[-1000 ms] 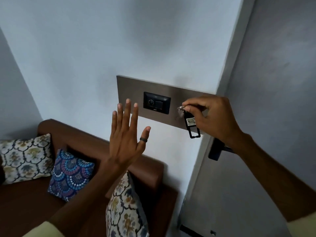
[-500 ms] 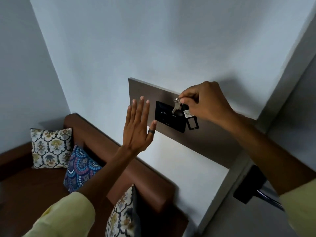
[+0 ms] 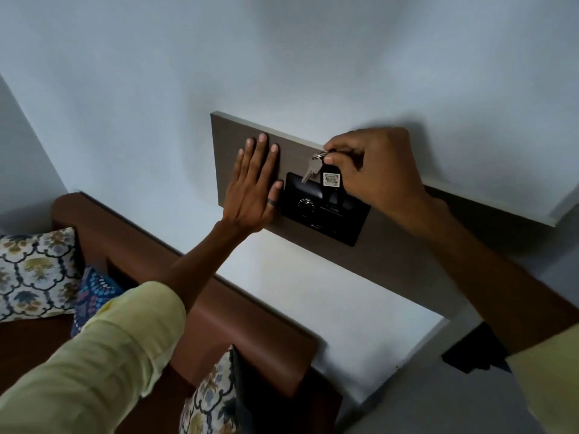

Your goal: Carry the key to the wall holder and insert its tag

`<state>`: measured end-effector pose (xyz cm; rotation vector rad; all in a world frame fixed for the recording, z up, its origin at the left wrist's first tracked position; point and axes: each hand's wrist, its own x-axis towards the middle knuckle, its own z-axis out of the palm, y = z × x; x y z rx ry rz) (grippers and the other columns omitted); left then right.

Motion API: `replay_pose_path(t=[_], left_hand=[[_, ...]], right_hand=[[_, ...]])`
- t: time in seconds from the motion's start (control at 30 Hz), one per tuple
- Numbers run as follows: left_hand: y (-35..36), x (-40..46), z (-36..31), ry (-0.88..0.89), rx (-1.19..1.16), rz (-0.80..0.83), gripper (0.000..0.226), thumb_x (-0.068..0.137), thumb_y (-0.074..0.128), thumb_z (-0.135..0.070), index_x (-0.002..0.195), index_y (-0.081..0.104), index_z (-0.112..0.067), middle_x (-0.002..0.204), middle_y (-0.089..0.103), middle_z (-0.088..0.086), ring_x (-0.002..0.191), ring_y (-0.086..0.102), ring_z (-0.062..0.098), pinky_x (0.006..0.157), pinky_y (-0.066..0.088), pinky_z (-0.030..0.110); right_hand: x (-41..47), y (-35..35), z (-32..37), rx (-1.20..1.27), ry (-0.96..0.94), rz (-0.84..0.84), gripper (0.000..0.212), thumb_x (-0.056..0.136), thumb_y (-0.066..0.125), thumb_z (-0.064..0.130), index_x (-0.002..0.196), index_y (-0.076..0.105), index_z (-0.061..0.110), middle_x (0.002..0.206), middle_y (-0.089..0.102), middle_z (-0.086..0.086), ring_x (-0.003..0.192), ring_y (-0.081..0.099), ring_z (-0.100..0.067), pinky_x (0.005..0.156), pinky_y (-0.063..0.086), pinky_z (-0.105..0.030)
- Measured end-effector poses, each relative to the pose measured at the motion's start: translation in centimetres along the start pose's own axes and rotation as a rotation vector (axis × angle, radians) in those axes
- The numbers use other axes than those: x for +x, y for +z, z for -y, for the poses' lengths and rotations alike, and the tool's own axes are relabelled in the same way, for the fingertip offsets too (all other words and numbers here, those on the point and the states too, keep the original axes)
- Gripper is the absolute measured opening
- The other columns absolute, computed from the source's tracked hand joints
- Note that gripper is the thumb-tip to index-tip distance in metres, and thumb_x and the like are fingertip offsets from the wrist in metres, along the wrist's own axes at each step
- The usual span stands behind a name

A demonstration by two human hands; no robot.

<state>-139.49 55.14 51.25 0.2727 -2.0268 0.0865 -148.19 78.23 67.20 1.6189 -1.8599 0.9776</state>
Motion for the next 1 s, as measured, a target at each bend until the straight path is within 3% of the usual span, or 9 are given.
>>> replay_pose_path(t=[0.13, 0.3, 0.43, 0.5, 0.57, 0.63, 0.73, 0.87, 1.0], left_hand=[[2.8, -0.3, 0.5, -0.016, -0.029, -0.099, 0.064, 0.113, 0.024, -0.036, 0.164, 0.025, 0.001, 0.170, 0.025, 0.032, 0.164, 0.011, 0.042, 0.133, 0.014, 0.062], [4.3, -0.3, 0.6, -0.006, -0.062, -0.168, 0.066, 0.112, 0.021, -0.038, 0.171, 0.005, -0.014, 0.179, -0.003, 0.005, 0.166, -0.007, 0.029, 0.134, 0.009, 0.062], [4.7, -0.5, 0.8, -0.028, -0.071, -0.166, 0.065, 0.112, 0.022, -0.039, 0.169, 0.017, -0.007, 0.174, 0.019, 0.023, 0.165, 0.002, 0.032, 0.134, 0.008, 0.061], [4.8, -0.7, 0.9, -0.025, -0.063, -0.171, 0.065, 0.112, 0.022, -0.039, 0.169, 0.017, -0.008, 0.174, 0.019, 0.023, 0.165, 0.003, 0.032, 0.134, 0.008, 0.060], [4.8, -0.7, 1.0, 0.009, -0.061, -0.167, 0.066, 0.112, 0.022, -0.039, 0.171, 0.008, -0.014, 0.180, 0.005, 0.012, 0.166, -0.001, 0.030, 0.135, 0.007, 0.058], [4.9, -0.6, 1.1, 0.035, -0.055, -0.170, 0.065, 0.112, 0.021, -0.040, 0.172, 0.003, -0.019, 0.180, -0.008, 0.002, 0.167, -0.004, 0.029, 0.136, 0.005, 0.057], [4.9, -0.6, 1.1, 0.022, -0.037, -0.160, 0.065, 0.113, 0.020, -0.042, 0.171, 0.001, -0.022, 0.180, -0.012, -0.002, 0.168, -0.007, 0.027, 0.136, 0.004, 0.055], [3.7, -0.5, 1.0, 0.015, -0.009, -0.111, 0.065, 0.113, 0.018, -0.045, 0.171, -0.005, -0.026, 0.179, -0.015, -0.002, 0.167, -0.014, 0.021, 0.137, -0.003, 0.050], [0.8, 0.7, -0.9, -0.071, -0.033, -0.079, 0.069, 0.112, 0.020, -0.050, 0.170, 0.013, -0.014, 0.177, 0.015, 0.021, 0.165, -0.018, 0.019, 0.135, -0.007, 0.049]], right_hand=[[-1.3, 1.1, 0.1, -0.052, 0.016, -0.068, 0.010, 0.087, 0.073, 0.015, 0.093, 0.081, 0.014, 0.084, 0.081, -0.002, 0.074, 0.075, -0.014, 0.077, 0.059, -0.028], [-3.9, 2.1, -0.1, -0.145, 0.059, -0.192, 0.011, 0.089, 0.073, 0.012, 0.096, 0.081, 0.010, 0.090, 0.081, -0.006, 0.080, 0.076, -0.020, 0.080, 0.055, -0.027], [-4.6, 2.8, -0.3, -0.195, 0.050, -0.265, 0.013, 0.090, 0.074, 0.011, 0.100, 0.081, 0.005, 0.090, 0.078, -0.011, 0.081, 0.072, -0.025, 0.077, 0.054, -0.027], [-4.6, 3.1, -0.4, -0.250, 0.024, -0.279, 0.012, 0.089, 0.075, 0.007, 0.099, 0.080, 0.003, 0.086, 0.075, -0.013, 0.081, 0.068, -0.030, 0.076, 0.048, -0.023], [-4.6, 3.2, -0.8, -0.265, 0.009, -0.292, 0.012, 0.087, 0.076, 0.001, 0.098, 0.080, 0.000, 0.084, 0.074, -0.014, 0.080, 0.065, -0.031, 0.077, 0.040, -0.011], [-4.9, 3.4, -1.1, -0.265, -0.012, -0.300, 0.012, 0.087, 0.076, -0.001, 0.098, 0.079, -0.001, 0.084, 0.074, -0.014, 0.080, 0.063, -0.031, 0.078, 0.037, -0.007], [-5.8, 4.0, -1.1, -0.282, -0.028, -0.311, 0.011, 0.088, 0.074, -0.001, 0.098, 0.080, 0.000, 0.084, 0.074, -0.013, 0.079, 0.059, -0.030, 0.073, 0.041, -0.017], [-5.9, 4.3, -1.2, -0.320, -0.054, -0.296, 0.014, 0.091, 0.073, 0.002, 0.104, 0.079, 0.001, 0.089, 0.074, -0.013, 0.080, 0.058, -0.030, 0.074, 0.042, -0.019], [-6.9, 3.9, -0.9, -0.463, -0.070, -0.232, 0.029, 0.100, 0.059, 0.020, 0.119, 0.071, 0.002, 0.107, 0.072, -0.015, 0.094, 0.060, -0.031, 0.080, 0.049, -0.036]])
